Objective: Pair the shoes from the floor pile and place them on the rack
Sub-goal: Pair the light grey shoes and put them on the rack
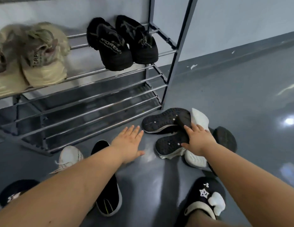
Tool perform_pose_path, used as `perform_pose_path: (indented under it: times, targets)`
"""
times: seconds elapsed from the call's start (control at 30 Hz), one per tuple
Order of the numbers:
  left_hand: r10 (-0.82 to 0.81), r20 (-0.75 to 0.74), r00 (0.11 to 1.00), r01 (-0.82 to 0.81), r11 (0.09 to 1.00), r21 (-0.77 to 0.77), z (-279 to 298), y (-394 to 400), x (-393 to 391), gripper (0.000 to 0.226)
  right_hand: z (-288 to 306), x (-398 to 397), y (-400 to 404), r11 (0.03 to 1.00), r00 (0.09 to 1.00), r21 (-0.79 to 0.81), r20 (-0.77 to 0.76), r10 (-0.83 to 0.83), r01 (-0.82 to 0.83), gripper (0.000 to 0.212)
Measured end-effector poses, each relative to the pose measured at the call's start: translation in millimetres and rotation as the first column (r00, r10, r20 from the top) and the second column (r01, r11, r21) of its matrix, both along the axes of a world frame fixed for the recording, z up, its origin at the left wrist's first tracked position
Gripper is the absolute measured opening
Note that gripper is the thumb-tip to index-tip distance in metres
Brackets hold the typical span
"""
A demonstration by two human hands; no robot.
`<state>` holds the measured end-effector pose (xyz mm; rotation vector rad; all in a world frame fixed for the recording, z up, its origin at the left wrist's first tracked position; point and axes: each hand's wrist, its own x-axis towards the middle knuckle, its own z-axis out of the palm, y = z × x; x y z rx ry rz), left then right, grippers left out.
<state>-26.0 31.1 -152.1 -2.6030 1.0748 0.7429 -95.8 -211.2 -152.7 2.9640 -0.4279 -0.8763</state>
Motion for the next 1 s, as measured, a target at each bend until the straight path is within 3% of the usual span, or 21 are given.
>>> perform_pose_path:
  times: [0.17,0.3,0.43,0.5,0.6,0.7,0.77,0.83,0.93,1.0]
  targets:
    - [-0.028,-0.083,0.996,0.027,0.999,-0.019,-32,-50,11,0.078,-36,0,-35,0.997,0.997,0.019,-0.018,-0.071,0.072,0.077]
    - [-0.022,-0.166,0.986,0.012,0.998,-0.062,-55,-99,15,0.075,-56,0,-57,0.977,0.978,0.115,0.086,-0.187,0.177,0.074]
    - [0.132,-0.360,0.923,-0.210,0.960,-0.185,-80,-155,13,0.069,-74,1,-75,0.870,0.879,0.258,0.122,-0.461,0.420,0.078]
    - [0.269,-0.520,0.811,-0.431,0.876,-0.218,-92,-177,6,0.065,-80,-1,-83,0.810,0.831,0.319,0.107,-0.546,0.491,0.081]
    - [0.354,-0.779,0.517,-0.723,0.668,-0.177,-101,-199,-10,0.055,-82,0,-88,0.728,0.764,0.403,0.099,-0.637,0.555,0.084]
    - [0.306,-0.856,0.418,-0.792,0.584,-0.179,-105,-206,-25,0.047,-79,3,-87,0.638,0.683,0.495,0.114,-0.721,0.590,0.081]
    - [0.239,-0.913,0.331,-0.857,0.481,-0.185,-103,-204,-30,0.045,-74,7,-80,0.494,0.559,0.624,0.108,-0.822,0.606,0.077]
    - [0.191,-0.956,0.222,-0.928,0.343,-0.147,-90,-199,-31,0.048,-67,10,-66,0.289,0.380,0.763,0.062,-0.923,0.578,0.071]
    - [0.110,-0.993,-0.049,-0.987,0.147,0.065,-67,-182,-31,0.051,-54,14,-34,0.003,0.147,0.899,-0.068,-0.987,0.438,0.060]
    - [0.006,-0.975,-0.224,-0.974,0.042,0.224,-51,-163,-31,0.046,-43,15,-6,-0.109,0.110,0.926,-0.158,-0.981,0.362,0.053]
